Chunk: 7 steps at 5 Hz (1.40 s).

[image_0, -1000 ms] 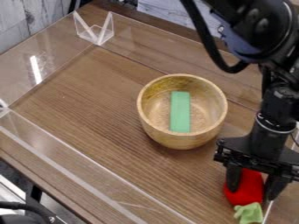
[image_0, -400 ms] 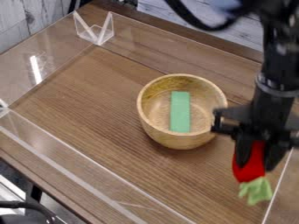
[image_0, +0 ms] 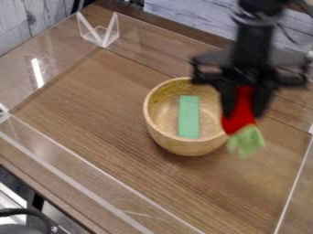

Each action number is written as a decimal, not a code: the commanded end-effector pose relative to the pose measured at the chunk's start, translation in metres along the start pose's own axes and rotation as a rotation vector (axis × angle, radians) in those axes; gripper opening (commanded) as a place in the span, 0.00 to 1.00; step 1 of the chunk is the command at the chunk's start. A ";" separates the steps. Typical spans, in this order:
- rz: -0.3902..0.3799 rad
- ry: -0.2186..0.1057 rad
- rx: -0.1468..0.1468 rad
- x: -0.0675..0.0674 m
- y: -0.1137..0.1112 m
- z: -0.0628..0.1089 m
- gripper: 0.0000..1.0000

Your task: Move the red object to the left side of the table

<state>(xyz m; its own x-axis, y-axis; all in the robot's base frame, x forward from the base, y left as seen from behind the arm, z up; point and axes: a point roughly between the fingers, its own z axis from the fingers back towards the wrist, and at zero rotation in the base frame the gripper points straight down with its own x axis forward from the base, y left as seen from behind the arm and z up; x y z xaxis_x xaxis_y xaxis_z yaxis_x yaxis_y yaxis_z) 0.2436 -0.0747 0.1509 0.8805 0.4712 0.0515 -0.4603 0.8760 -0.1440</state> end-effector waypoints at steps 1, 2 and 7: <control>0.061 -0.042 -0.017 0.019 0.029 0.010 0.00; 0.109 -0.054 -0.020 0.036 0.057 0.011 0.00; 0.243 -0.094 0.029 0.091 0.132 -0.011 0.00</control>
<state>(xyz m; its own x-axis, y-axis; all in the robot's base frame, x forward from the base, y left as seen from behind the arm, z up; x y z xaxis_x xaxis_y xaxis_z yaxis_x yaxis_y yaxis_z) 0.2568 0.0787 0.1126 0.7324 0.6780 0.0623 -0.6693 0.7337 -0.1169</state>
